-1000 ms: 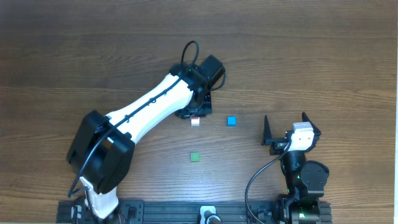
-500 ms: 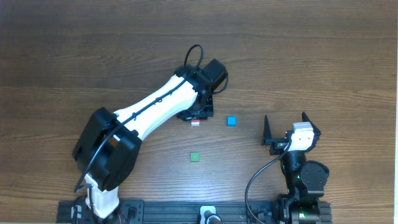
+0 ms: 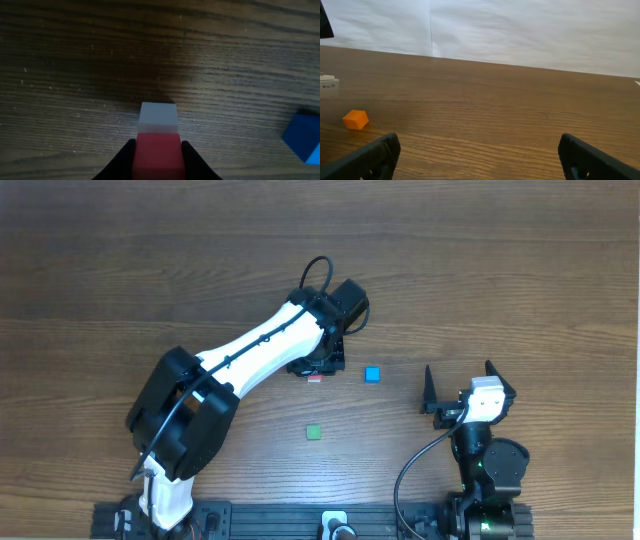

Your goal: Stack Cubes

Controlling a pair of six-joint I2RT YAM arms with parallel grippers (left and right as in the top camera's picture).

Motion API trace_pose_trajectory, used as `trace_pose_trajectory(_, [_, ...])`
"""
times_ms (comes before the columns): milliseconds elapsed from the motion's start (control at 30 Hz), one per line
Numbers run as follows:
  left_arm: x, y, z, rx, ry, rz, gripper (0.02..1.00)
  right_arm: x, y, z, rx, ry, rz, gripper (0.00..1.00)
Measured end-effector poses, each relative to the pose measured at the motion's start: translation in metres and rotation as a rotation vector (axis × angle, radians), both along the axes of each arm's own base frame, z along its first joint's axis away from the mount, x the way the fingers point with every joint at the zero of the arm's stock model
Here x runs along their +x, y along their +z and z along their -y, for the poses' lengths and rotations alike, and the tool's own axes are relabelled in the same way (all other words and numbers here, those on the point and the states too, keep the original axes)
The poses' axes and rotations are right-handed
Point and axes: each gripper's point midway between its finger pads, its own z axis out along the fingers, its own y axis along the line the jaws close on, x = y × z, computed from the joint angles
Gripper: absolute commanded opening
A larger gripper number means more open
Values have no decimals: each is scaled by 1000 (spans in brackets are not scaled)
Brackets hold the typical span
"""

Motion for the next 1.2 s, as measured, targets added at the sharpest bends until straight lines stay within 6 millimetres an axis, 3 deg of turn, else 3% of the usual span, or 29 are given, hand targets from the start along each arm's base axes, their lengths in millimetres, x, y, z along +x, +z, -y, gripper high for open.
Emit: trace_pose_trajectory(1200, [3,0,-3,16,12,16,49,0,0,0,0,0,0,991])
